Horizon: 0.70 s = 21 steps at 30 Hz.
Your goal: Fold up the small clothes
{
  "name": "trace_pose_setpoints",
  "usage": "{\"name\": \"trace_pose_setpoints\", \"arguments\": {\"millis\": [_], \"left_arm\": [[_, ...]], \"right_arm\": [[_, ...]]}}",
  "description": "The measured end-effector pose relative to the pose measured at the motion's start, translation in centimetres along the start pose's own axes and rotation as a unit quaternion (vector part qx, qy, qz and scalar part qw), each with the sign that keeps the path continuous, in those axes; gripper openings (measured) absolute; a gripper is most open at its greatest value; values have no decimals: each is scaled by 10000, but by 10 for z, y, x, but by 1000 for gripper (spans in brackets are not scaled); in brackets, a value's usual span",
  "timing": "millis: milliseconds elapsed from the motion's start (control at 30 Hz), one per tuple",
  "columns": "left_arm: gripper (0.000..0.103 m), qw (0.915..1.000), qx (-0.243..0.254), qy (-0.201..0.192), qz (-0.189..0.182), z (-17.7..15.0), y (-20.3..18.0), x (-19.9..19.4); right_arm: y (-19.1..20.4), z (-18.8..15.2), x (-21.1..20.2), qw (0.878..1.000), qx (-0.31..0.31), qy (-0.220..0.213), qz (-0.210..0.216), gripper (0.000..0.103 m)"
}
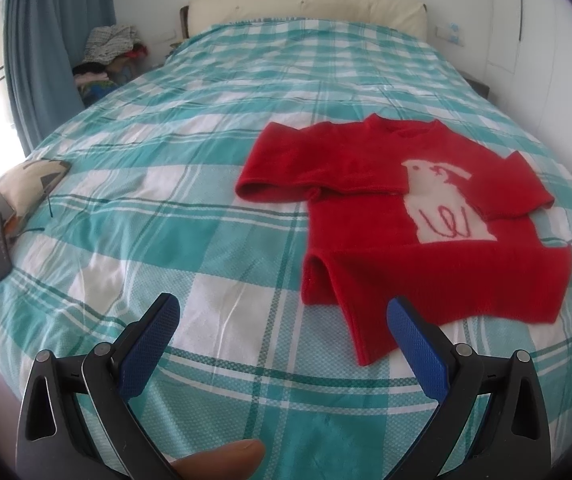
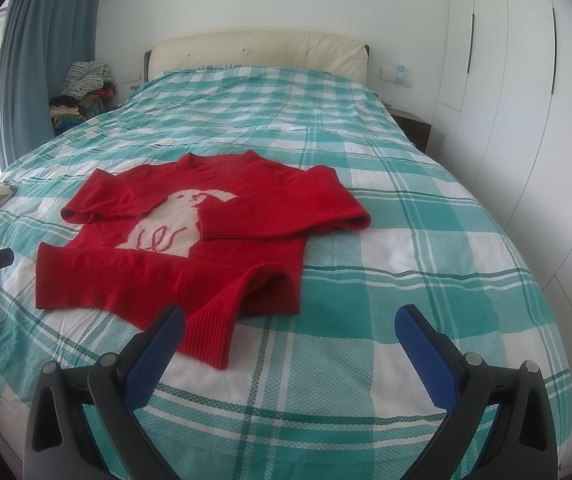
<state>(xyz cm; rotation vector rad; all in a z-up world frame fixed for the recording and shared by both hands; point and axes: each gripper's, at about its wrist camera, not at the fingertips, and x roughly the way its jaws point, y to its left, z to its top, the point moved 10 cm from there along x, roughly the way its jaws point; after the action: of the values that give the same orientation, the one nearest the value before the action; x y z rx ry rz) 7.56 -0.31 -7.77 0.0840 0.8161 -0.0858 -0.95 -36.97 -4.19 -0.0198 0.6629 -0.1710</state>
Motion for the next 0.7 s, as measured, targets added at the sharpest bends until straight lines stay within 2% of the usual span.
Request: {"name": "trace_pose_setpoints", "arguments": {"millis": [233, 700], "left_arm": [[103, 9999, -99, 70, -65, 0, 2, 2], [103, 9993, 43, 342, -171, -7, -3, 8]], "right_arm": [[1, -1, 1, 10000, -19, 16, -17, 103], [2, -1, 2, 10000, -25, 13, 4, 103]]}}
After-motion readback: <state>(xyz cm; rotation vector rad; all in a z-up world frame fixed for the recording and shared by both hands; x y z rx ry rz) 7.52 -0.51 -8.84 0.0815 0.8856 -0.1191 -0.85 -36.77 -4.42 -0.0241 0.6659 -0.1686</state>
